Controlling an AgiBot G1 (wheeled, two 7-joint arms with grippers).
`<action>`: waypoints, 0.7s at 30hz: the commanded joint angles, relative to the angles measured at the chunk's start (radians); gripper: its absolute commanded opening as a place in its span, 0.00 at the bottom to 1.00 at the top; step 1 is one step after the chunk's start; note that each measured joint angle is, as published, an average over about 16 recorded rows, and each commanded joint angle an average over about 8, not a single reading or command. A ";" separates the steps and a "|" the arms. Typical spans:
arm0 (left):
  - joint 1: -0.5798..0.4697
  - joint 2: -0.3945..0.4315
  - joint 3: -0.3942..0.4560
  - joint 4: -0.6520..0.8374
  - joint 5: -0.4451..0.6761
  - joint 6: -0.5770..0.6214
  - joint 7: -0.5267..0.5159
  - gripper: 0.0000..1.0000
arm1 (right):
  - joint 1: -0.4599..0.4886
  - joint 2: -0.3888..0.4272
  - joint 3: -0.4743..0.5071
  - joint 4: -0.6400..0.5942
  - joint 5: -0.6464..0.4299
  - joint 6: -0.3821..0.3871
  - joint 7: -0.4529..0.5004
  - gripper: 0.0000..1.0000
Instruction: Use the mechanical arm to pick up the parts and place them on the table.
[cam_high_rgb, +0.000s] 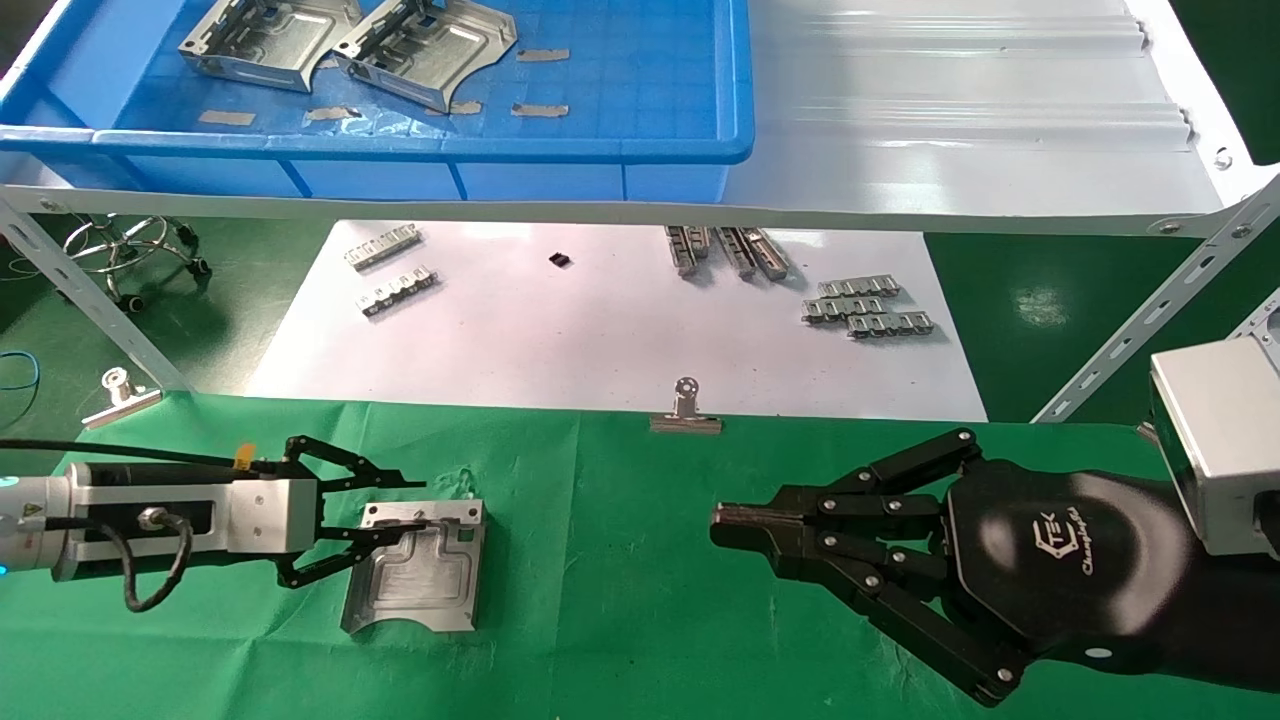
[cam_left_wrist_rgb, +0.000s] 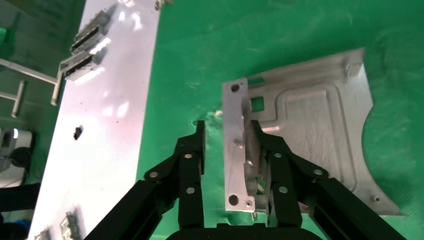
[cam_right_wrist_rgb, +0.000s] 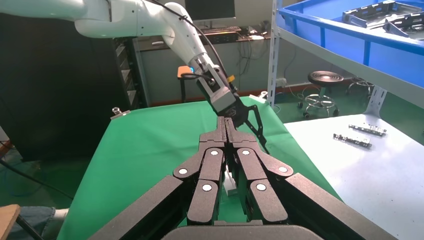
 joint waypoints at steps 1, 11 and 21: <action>-0.003 0.000 -0.005 0.012 -0.008 0.003 0.003 1.00 | 0.000 0.000 0.000 0.000 0.000 0.000 0.000 0.00; 0.017 -0.078 -0.015 -0.060 -0.108 0.187 -0.198 1.00 | 0.000 0.000 0.000 0.000 0.000 0.000 0.000 1.00; 0.073 -0.075 -0.111 -0.131 -0.123 0.181 -0.296 1.00 | 0.000 0.000 0.000 0.000 0.000 0.000 0.000 1.00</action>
